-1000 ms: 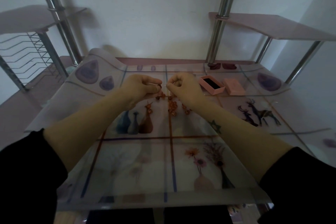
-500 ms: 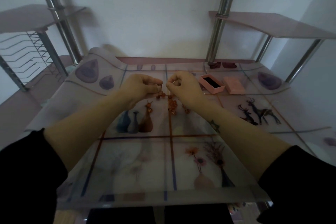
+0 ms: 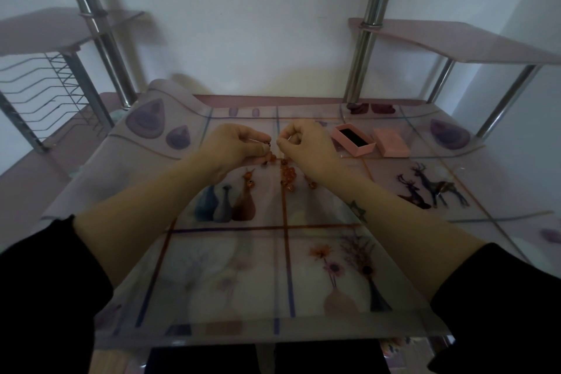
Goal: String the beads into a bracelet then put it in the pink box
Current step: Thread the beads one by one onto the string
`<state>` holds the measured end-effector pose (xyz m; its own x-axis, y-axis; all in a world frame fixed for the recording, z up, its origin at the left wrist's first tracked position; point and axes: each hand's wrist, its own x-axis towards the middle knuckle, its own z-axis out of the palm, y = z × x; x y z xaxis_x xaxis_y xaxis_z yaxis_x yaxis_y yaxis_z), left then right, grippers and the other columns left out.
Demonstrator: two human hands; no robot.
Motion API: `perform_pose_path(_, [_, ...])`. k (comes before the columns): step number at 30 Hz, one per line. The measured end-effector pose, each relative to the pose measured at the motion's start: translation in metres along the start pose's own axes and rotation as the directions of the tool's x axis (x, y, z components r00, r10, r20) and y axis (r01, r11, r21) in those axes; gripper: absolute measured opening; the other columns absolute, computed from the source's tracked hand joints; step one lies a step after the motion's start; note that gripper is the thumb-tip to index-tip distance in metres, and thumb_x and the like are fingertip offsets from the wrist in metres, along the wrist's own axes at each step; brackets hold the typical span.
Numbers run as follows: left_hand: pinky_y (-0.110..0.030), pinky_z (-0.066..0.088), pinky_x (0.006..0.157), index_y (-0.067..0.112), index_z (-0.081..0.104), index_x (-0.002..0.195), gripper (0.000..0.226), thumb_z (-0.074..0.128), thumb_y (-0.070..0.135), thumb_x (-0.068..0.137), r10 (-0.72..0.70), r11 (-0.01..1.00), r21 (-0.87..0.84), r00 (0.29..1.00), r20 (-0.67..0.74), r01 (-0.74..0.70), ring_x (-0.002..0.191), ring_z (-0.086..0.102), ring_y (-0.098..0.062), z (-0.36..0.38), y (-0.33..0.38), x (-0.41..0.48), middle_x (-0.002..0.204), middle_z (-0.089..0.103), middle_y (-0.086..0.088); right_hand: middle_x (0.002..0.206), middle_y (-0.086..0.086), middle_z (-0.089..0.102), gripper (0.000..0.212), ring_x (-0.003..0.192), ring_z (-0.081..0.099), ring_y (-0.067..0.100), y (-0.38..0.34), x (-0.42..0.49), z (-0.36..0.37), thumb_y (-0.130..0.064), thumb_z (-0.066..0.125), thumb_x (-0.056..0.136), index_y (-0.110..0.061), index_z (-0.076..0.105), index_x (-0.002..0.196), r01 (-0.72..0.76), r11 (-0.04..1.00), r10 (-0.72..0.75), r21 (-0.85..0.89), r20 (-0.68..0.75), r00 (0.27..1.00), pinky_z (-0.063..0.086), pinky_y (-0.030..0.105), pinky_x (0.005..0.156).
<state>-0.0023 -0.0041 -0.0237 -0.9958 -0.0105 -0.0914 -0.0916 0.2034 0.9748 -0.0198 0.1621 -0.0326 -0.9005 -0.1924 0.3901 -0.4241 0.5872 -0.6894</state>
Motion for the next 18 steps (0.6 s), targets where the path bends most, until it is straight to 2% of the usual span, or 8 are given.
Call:
perform_pose_path(8, [-0.022, 0.058, 0.068, 0.008, 0.069, 0.094, 0.015, 0.07, 0.001, 0.081, 0.013, 1.0, 0.001, 1.0, 0.007, -0.013, 0.08, 0.073, -0.018, 0.0007, 0.0008, -0.0031, 0.086, 0.075, -0.009, 0.059, -0.007, 0.06, 0.008, 0.057, 0.056, 0.006, -0.0004, -0.001, 0.0002, -0.016, 0.064, 0.086, -0.019, 0.061, 0.079, -0.005, 1.0, 0.005, 0.014, 0.025, 1.0, 0.052, 0.029, 0.062])
perform_pose_path(15, [-0.024, 0.058, 0.071, 0.007, 0.069, 0.097, 0.016, 0.069, 0.002, 0.082, 0.018, 1.0, -0.004, 0.999, 0.033, -0.018, 0.082, 0.073, -0.019, 0.0012, 0.0004, -0.0034, 0.086, 0.076, -0.009, 0.057, -0.008, 0.059, 0.017, 0.055, 0.055, 0.002, 0.0012, -0.0011, 0.0015, -0.019, 0.066, 0.086, -0.028, 0.057, 0.074, -0.004, 1.0, 0.004, -0.003, 0.026, 1.0, 0.05, 0.025, 0.058])
perform_pose_path(18, [-0.021, 0.057, 0.068, 0.006, 0.07, 0.097, 0.015, 0.069, 0.003, 0.082, 0.021, 0.999, -0.034, 0.999, 0.043, -0.019, 0.081, 0.073, -0.018, 0.0029, 0.0015, -0.0047, 0.085, 0.076, -0.009, 0.054, -0.01, 0.056, 0.018, 0.05, 0.052, -0.002, 0.0004, -0.0015, 0.0017, -0.02, 0.067, 0.086, -0.029, 0.057, 0.073, -0.006, 1.0, 0.006, -0.005, 0.036, 0.999, 0.042, 0.018, 0.051])
